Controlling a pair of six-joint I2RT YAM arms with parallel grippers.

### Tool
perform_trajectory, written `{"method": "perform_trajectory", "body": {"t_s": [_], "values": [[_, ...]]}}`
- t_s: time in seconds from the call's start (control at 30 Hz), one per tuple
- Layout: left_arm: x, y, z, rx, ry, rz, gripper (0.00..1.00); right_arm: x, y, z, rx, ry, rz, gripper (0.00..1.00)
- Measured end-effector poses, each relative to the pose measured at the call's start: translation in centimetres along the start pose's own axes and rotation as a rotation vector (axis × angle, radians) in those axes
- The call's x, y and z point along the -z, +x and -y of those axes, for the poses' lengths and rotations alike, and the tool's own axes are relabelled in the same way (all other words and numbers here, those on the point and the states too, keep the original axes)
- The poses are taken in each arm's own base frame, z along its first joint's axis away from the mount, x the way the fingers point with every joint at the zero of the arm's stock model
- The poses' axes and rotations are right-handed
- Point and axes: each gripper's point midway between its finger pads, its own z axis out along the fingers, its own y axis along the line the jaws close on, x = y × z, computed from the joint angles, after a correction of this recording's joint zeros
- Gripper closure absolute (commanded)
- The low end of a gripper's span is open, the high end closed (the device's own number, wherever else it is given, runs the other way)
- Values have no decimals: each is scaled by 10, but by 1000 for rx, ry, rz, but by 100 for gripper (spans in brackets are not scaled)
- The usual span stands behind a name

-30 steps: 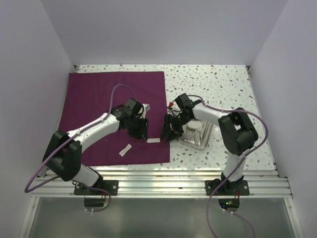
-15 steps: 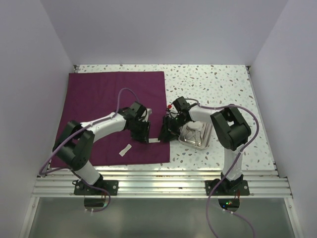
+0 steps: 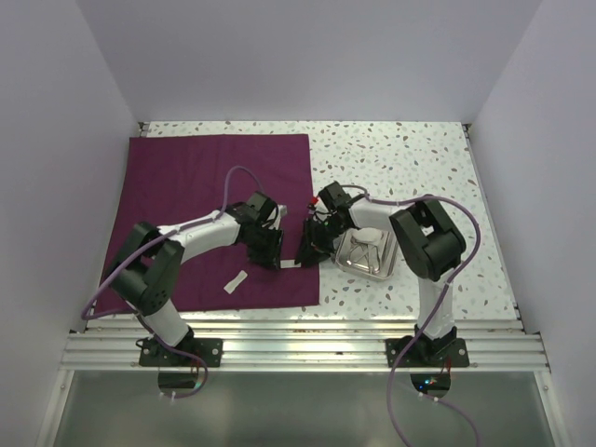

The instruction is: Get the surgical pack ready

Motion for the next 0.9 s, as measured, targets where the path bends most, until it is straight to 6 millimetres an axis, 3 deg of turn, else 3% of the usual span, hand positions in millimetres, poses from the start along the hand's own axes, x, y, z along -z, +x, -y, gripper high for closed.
{"method": "perform_trajectory", "body": {"t_s": [0.4, 0.67, 0.7, 0.9], "values": [[-2, -2, 4, -2, 24, 2, 59, -7, 0, 1, 6, 44, 23, 74], [-2, -2, 4, -2, 25, 4, 59, -10, -4, 2, -4, 55, 38, 92], [-2, -2, 4, -2, 25, 4, 59, -11, -5, 1, -5, 54, 38, 99], [7, -6, 0, 1, 4, 31, 55, -9, -9, -2, 7, 55, 47, 100]]}}
